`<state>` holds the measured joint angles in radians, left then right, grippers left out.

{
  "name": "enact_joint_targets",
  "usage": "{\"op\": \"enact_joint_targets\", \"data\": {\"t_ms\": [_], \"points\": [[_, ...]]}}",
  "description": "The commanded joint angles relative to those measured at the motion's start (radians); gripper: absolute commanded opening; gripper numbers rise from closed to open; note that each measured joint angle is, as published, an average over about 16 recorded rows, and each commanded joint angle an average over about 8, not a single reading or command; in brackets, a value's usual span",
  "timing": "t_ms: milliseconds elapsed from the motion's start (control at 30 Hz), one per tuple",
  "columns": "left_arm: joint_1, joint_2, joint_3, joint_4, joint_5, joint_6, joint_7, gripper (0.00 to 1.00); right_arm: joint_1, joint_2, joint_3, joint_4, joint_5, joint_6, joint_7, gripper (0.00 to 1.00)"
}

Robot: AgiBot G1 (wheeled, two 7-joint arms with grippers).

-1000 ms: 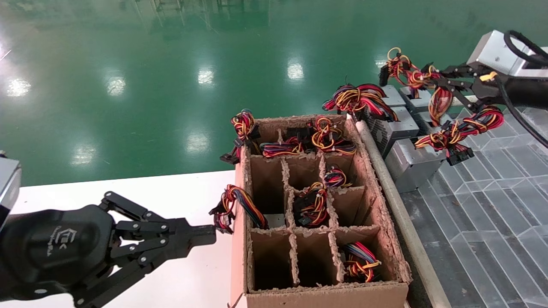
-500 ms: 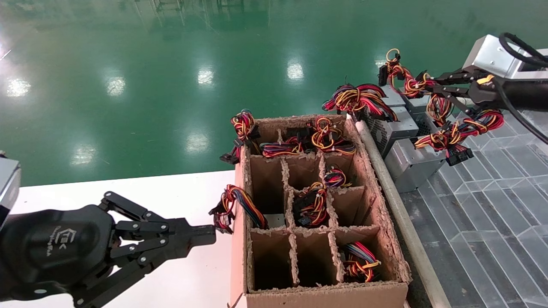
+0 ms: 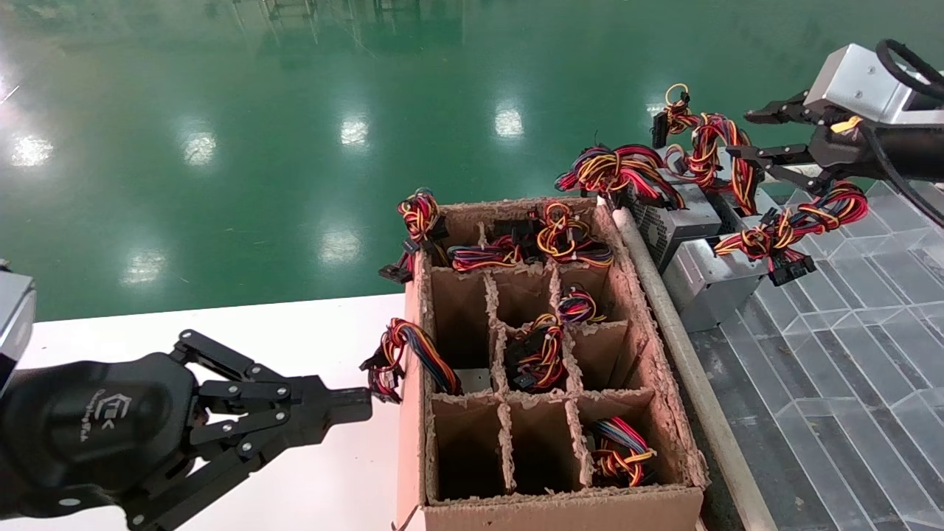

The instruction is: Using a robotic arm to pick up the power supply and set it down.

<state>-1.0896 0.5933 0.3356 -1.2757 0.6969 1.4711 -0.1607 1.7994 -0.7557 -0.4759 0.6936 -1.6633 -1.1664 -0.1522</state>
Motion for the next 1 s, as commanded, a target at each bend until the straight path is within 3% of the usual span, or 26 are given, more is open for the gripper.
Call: {"op": "enact_joint_targets", "data": {"t_ms": [33, 400, 700, 733, 933, 1000], "points": [[0.0, 0.0, 0.0, 0.0, 0.0, 0.0, 0.0, 0.0, 0.001, 0.001, 0.002, 0.005, 0.004, -0.003, -0.002, 1.0], [0.0, 0.0, 0.0, 0.0, 0.0, 0.0, 0.0, 0.0, -0.002, 0.021, 0.034, 0.085, 0.075, -0.041, -0.019, 1.0], [0.0, 0.0, 0.0, 0.0, 0.0, 0.0, 0.0, 0.02, -0.09, 0.037, 0.056, 0.149, 0.184, -0.078, 0.023, 1.0], [0.0, 0.0, 0.0, 0.0, 0.0, 0.0, 0.0, 0.07, -0.102, 0.039, 0.059, 0.158, 0.199, -0.083, 0.029, 1.0], [0.0, 0.0, 0.001, 0.0, 0.0, 0.0, 0.0, 0.82, -0.176, 0.052, 0.075, 0.209, 0.285, -0.112, 0.065, 1.0], [0.0, 0.0, 0.001, 0.0, 0.0, 0.0, 0.0, 1.0, -0.2, 0.056, 0.08, 0.226, 0.314, -0.121, 0.078, 1.0]]}}
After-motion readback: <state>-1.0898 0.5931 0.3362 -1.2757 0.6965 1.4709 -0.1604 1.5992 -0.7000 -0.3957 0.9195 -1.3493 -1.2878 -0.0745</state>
